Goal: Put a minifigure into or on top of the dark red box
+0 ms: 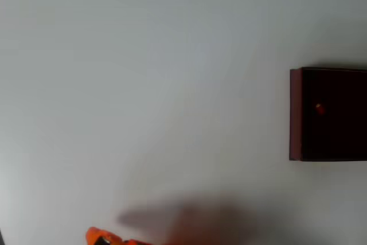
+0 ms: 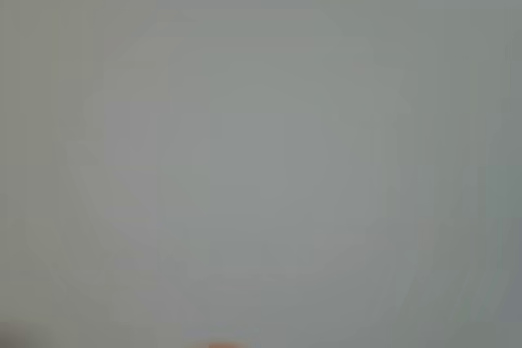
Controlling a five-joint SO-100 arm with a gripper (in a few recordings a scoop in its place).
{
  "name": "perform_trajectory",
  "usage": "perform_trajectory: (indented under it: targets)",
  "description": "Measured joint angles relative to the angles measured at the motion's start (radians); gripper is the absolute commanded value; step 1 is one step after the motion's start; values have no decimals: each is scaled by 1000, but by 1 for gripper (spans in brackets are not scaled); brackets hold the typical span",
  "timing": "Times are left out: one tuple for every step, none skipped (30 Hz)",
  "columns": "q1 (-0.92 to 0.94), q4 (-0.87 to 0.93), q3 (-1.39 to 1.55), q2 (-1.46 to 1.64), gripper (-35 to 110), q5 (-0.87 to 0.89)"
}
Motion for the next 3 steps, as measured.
perform_trajectory:
  targets:
    - [5, 3, 0, 5, 0, 2]
    - [8, 3, 0, -5, 0, 2]
    - [11, 3, 0, -8, 0, 2]
